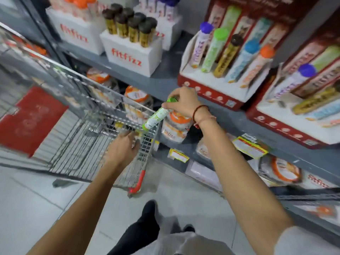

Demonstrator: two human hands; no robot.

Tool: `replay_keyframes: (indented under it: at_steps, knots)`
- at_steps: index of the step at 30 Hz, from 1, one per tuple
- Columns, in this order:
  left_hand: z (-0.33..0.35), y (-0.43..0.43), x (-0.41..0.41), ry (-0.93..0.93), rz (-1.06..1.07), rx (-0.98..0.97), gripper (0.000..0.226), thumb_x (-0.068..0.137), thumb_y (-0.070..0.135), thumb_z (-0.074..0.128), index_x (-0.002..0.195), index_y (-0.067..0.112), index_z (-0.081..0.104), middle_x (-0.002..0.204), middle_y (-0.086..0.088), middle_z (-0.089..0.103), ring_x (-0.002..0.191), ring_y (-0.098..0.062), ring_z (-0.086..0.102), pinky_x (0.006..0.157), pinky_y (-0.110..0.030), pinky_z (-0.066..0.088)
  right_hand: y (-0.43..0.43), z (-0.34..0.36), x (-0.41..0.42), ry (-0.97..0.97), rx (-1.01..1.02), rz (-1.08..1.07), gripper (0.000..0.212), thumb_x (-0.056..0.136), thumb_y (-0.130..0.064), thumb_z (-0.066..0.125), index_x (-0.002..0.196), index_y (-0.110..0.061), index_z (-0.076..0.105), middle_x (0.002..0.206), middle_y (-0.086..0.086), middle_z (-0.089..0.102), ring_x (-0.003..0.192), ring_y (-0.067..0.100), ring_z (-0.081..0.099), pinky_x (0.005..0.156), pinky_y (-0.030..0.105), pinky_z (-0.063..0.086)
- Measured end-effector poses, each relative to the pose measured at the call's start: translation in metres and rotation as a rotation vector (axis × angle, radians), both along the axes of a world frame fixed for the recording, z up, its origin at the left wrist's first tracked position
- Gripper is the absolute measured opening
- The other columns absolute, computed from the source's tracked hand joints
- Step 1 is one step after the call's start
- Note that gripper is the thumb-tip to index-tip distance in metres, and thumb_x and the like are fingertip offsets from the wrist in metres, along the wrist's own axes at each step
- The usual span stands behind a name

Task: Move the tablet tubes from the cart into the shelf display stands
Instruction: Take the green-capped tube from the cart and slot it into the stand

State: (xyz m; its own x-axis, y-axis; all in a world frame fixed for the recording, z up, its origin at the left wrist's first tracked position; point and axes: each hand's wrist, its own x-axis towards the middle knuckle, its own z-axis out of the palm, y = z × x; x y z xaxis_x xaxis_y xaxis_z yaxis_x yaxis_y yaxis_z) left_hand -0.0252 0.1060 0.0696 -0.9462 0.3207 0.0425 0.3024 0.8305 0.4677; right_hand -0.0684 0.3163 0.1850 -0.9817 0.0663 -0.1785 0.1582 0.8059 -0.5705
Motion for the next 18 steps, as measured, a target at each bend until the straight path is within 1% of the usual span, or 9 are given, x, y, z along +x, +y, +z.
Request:
replay_keyframes:
  at_steps: [4, 7, 8, 10, 12, 13, 15, 16, 18]
  knots:
    - [0.033, 0.055, -0.020, 0.194, -0.130, 0.069, 0.032, 0.080, 0.007, 0.064, 0.112, 0.004, 0.060, 0.112, -0.019, 0.063, 0.095, -0.039, 0.060, 0.070, -0.045, 0.053, 0.041, 0.048, 0.028, 0.121, 0.024, -0.080, 0.033, 0.077, -0.035, 0.075, 0.097, -0.008, 0.072, 0.081, 0.003, 0.055, 0.088, 0.021, 0.054, 0.066, 0.019, 0.034]
    - [0.045, 0.097, -0.030, 0.282, -0.263, 0.076, 0.034, 0.075, 0.004, 0.067, 0.108, 0.000, 0.059, 0.108, -0.022, 0.063, 0.094, -0.041, 0.059, 0.073, -0.046, 0.053, 0.072, 0.076, 0.047, 0.182, 0.073, -0.153, 0.037, 0.077, -0.037, 0.074, 0.104, -0.011, 0.070, 0.093, 0.007, 0.061, 0.097, 0.022, 0.055, 0.071, 0.019, 0.031]
    - [0.047, 0.110, -0.033, 0.295, -0.296, 0.075, 0.035, 0.076, 0.004, 0.067, 0.109, -0.001, 0.058, 0.109, -0.022, 0.063, 0.095, -0.041, 0.059, 0.076, -0.046, 0.052, 0.082, 0.084, 0.054, 0.204, 0.087, -0.181, 0.038, 0.077, -0.037, 0.074, 0.105, -0.011, 0.070, 0.093, 0.008, 0.061, 0.097, 0.023, 0.056, 0.069, 0.019, 0.032]
    - [0.049, 0.136, -0.035, 0.296, -0.353, 0.090, 0.039, 0.077, 0.005, 0.067, 0.114, -0.004, 0.056, 0.112, -0.024, 0.061, 0.099, -0.042, 0.058, 0.082, -0.047, 0.051, 0.102, 0.101, 0.069, 0.238, 0.107, -0.240, 0.036, 0.076, -0.037, 0.074, 0.101, -0.011, 0.070, 0.081, 0.004, 0.055, 0.083, 0.019, 0.052, 0.061, 0.021, 0.033]
    - [0.050, 0.159, -0.033, 0.270, -0.394, 0.110, 0.044, 0.080, 0.007, 0.066, 0.120, -0.005, 0.053, 0.118, -0.025, 0.059, 0.105, -0.041, 0.057, 0.088, -0.049, 0.049, 0.121, 0.113, 0.083, 0.257, 0.138, -0.287, 0.030, 0.076, -0.037, 0.075, 0.090, -0.011, 0.069, 0.072, 0.001, 0.051, 0.078, 0.016, 0.047, 0.062, 0.022, 0.032]
    - [0.049, 0.169, -0.031, 0.254, -0.411, 0.116, 0.045, 0.081, 0.008, 0.065, 0.122, -0.004, 0.051, 0.121, -0.025, 0.057, 0.108, -0.041, 0.056, 0.090, -0.049, 0.048, 0.130, 0.118, 0.090, 0.264, 0.155, -0.304, 0.029, 0.076, -0.037, 0.075, 0.087, -0.011, 0.068, 0.072, 0.001, 0.051, 0.080, 0.016, 0.047, 0.064, 0.024, 0.033]
    - [0.046, 0.186, -0.026, 0.241, -0.451, 0.120, 0.047, 0.081, 0.009, 0.065, 0.124, -0.003, 0.050, 0.125, -0.025, 0.056, 0.111, -0.040, 0.055, 0.092, -0.049, 0.047, 0.147, 0.124, 0.101, 0.284, 0.167, -0.343, 0.032, 0.077, -0.036, 0.074, 0.093, -0.009, 0.070, 0.082, 0.001, 0.055, 0.086, 0.014, 0.047, 0.068, 0.024, 0.035]
    - [0.044, 0.193, -0.023, 0.241, -0.476, 0.115, 0.048, 0.081, 0.010, 0.065, 0.125, -0.002, 0.050, 0.127, -0.025, 0.055, 0.113, -0.040, 0.055, 0.094, -0.050, 0.046, 0.154, 0.127, 0.106, 0.294, 0.165, -0.358, 0.032, 0.078, -0.034, 0.074, 0.095, -0.008, 0.070, 0.086, 0.001, 0.055, 0.085, 0.015, 0.048, 0.065, 0.022, 0.035]
    - [0.039, 0.204, -0.017, 0.252, -0.550, 0.048, 0.050, 0.084, 0.015, 0.062, 0.129, 0.000, 0.047, 0.135, -0.022, 0.050, 0.123, -0.036, 0.048, 0.105, -0.049, 0.037, 0.167, 0.131, 0.115, 0.294, 0.133, -0.377, 0.030, 0.080, -0.029, 0.073, 0.099, -0.006, 0.069, 0.087, 0.002, 0.056, 0.071, 0.017, 0.050, 0.046, 0.014, 0.036]
